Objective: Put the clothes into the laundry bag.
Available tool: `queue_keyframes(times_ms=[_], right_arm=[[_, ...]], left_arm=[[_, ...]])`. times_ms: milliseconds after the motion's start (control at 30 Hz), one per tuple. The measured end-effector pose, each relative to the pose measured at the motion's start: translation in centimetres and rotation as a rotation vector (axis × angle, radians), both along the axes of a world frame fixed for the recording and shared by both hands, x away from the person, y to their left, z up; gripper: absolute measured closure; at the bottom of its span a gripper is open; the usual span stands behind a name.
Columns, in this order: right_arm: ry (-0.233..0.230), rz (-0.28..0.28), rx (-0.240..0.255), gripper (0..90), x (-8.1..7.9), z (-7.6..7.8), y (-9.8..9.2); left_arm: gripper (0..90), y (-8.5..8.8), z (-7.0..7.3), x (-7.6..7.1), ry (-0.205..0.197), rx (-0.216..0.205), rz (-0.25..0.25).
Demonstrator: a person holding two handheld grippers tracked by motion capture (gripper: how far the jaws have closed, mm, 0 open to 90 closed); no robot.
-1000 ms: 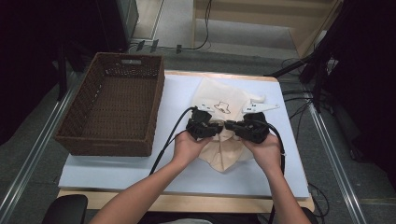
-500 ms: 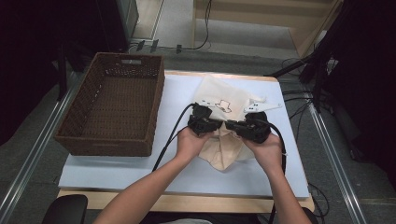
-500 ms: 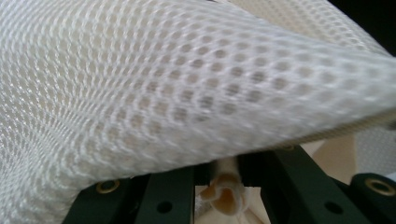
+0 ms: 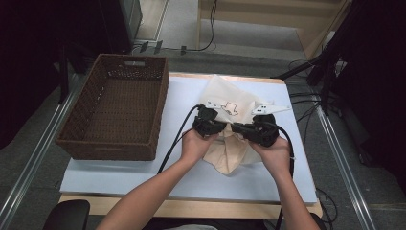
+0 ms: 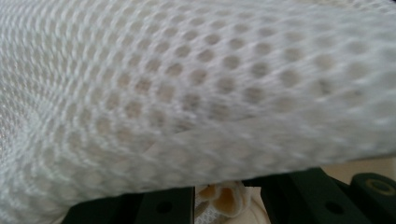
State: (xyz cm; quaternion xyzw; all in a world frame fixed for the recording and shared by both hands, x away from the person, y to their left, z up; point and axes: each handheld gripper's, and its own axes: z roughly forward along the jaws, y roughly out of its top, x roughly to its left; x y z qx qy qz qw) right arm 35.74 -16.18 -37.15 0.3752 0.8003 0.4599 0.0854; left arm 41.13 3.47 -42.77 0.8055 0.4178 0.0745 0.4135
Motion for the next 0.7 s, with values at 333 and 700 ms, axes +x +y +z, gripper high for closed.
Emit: queue_keyframes(times_ms=[333, 700], right_arm=[[0.003, 0.006, -0.003, 88.8, 0.1, -0.1, 0.0], [0.012, -0.011, -0.01, 88.8, 0.3, -0.4, -0.3]], left_arm=[[78.0, 0.3, -0.7, 1.0, 0.028, 0.016, -0.001], [62.2, 2.1, 0.4, -0.5, 0.064, -0.005, -0.08]])
